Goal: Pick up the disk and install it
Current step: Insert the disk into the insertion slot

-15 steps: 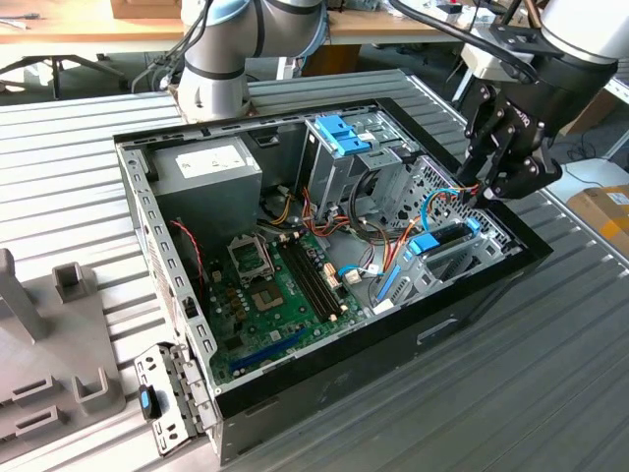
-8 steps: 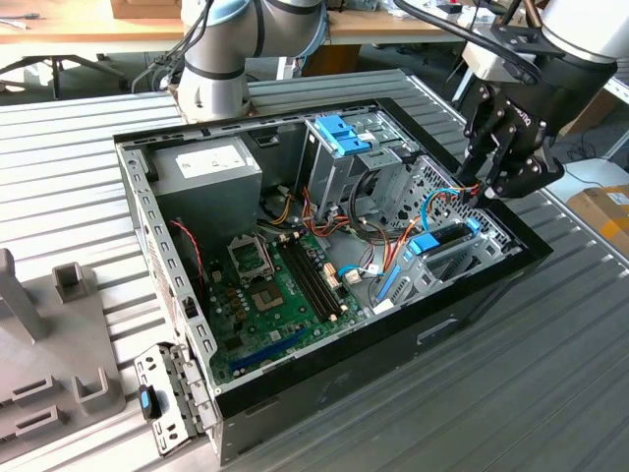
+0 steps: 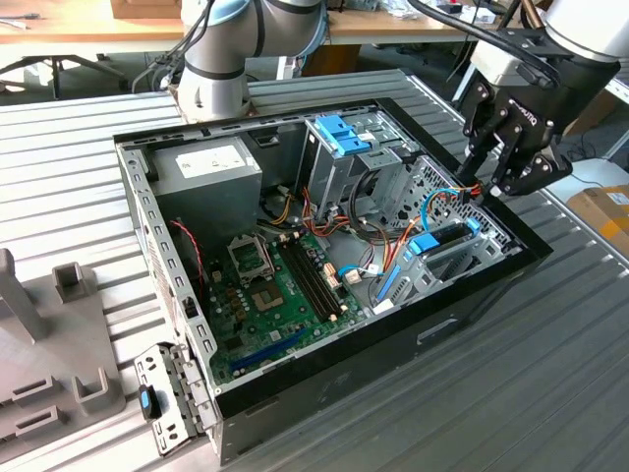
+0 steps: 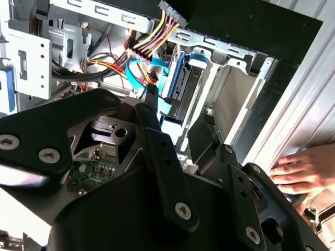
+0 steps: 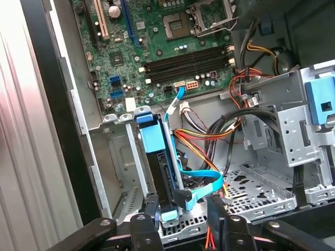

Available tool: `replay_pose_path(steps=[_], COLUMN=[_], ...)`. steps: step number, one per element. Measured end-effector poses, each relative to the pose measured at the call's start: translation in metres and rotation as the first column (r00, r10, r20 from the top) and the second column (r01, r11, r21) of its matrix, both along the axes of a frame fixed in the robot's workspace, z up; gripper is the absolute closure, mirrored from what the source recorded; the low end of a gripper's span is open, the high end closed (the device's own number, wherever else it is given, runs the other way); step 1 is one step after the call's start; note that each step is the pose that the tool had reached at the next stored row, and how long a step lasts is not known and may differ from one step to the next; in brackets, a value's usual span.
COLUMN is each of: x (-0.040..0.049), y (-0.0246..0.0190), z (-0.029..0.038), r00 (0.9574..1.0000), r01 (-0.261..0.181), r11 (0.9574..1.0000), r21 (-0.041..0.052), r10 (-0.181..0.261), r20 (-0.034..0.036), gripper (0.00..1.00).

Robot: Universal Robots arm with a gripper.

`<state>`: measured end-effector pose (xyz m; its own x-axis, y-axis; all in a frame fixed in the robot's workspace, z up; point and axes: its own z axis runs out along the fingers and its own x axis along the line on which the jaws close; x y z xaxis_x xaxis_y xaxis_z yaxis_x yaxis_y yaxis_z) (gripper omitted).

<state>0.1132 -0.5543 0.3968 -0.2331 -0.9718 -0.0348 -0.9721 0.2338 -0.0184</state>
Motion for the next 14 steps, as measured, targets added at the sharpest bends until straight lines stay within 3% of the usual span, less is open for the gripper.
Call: replay_pose_path(steps=[6, 8, 14], x=[0.0021, 0.0072, 0.0142], y=[0.0004, 0.0011, 0.0018], z=[0.0001, 0.0001, 0.0], r00=[0.9969, 0.9956, 0.9797], r01=[-0.079, -0.094, -0.2], r11=[0.9969, 0.9956, 0.9797], r21=[-0.0001, 0.0, 0.0011], r10=[0.079, 0.094, 0.2], r20=[0.0, 0.0, 0.0002], gripper=[0.5, 0.5, 0.5])
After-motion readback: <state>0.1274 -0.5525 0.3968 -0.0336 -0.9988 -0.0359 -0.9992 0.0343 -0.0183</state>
